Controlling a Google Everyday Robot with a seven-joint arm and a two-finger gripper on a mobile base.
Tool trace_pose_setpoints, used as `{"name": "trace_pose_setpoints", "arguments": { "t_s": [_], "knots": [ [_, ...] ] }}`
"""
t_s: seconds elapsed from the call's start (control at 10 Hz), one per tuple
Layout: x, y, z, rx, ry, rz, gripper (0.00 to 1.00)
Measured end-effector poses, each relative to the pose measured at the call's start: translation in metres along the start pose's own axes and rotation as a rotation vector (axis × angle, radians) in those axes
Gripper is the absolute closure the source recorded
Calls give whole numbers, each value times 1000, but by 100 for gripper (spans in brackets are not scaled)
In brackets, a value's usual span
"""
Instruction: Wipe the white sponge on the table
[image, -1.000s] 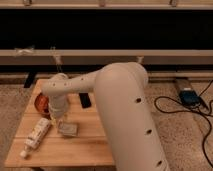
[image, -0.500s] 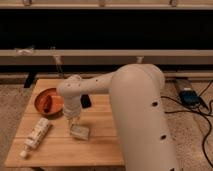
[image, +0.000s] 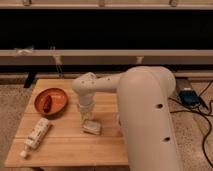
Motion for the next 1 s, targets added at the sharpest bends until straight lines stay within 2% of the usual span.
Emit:
{"name": "trace_pose_setpoints", "arguments": {
  "t_s": [0.2, 0.3, 0.5, 0.7, 0.8, 0.9, 1.0],
  "knots": [
    [-22, -17, -5, 21, -27, 6, 100],
    [-34, -13, -9, 27, -41, -7, 100],
    [-66, 6, -16, 31, -71, -52, 100],
    [-88, 24, -20, 27, -91, -96, 100],
    [-96, 33, -21, 25, -97, -120, 100],
    [-103, 58, -20, 13, -102, -176, 100],
    [-103, 71, -20, 4, -105, -200, 100]
  ]
}}
